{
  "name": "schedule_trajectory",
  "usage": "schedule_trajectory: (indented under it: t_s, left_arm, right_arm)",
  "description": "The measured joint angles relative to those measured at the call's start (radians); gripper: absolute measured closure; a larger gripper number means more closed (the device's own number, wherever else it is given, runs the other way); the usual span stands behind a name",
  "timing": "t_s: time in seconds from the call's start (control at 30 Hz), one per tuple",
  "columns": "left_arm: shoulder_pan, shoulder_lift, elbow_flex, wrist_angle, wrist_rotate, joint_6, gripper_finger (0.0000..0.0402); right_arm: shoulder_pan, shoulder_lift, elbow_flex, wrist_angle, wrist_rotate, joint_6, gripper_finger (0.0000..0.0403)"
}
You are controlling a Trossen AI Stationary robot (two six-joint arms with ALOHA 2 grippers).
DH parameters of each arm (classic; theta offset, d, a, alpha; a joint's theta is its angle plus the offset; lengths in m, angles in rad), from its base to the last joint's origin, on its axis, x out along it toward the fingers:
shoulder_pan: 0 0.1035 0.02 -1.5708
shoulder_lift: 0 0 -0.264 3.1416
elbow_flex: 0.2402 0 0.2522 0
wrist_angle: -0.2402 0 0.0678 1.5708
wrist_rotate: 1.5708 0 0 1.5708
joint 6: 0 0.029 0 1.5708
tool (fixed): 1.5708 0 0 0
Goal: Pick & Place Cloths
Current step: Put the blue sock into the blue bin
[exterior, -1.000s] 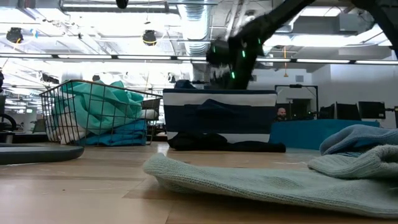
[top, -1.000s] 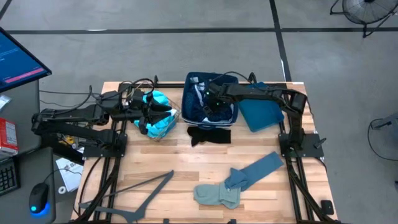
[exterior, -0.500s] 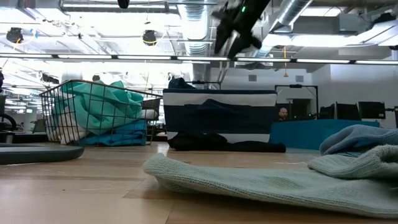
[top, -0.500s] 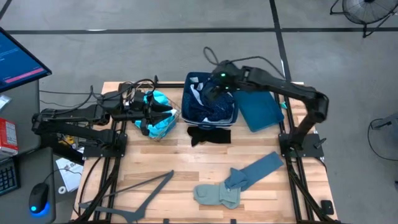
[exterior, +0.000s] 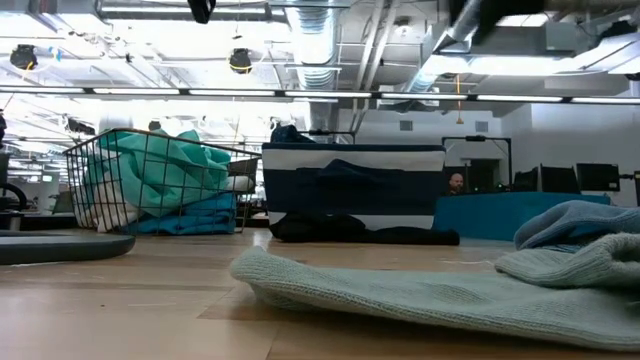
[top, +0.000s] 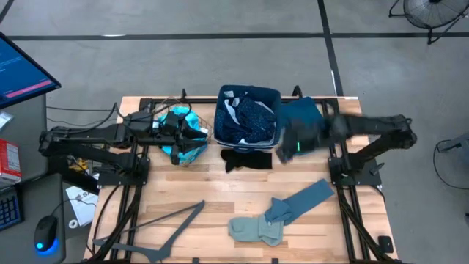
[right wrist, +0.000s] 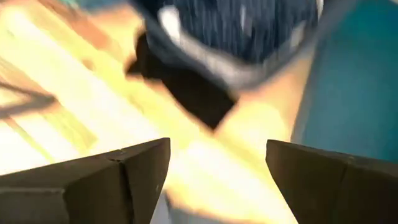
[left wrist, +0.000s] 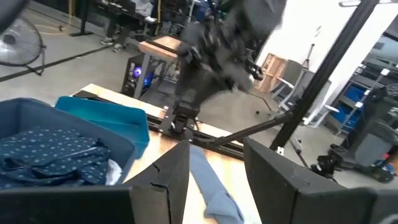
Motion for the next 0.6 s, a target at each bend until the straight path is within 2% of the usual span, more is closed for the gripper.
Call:
schedule_trajectory:
  t_s: [0.07, 0.17, 0.33, 0.47, 0.6]
  left_arm:
    - [-0.013, 0.0, 0.0, -0.001, 0.001, -0.001, 0.0266]
    - [-0.032, 0.0, 0.0, -0.001, 0.004, -0.003, 0.0266]
    - [-0.054, 0.0, 0.0, -0.001, 0.003, -0.003, 0.0266]
    - [-0.056, 0.0, 0.0, 0.0, 0.003, -0.003, 0.0266]
    - [-0.056, 0.0, 0.0, 0.001, -0.001, -0.003, 0.0266]
  right_arm:
    - [0.133, 0.002, -0.07, -0.008, 0.024, 0.188, 0.0143]
    - [0.304, 0.027, -0.207, 0.088, 0.026, 0.45, 0.0143]
    - [0.488, 0.105, -0.403, 0.301, -0.028, 0.78, 0.0143]
    - [0.545, 0.184, -0.49, 0.469, -0.088, 0.88, 0.0143]
    - [0.537, 0.27, -0.519, 0.501, -0.154, 0.878, 0.0143]
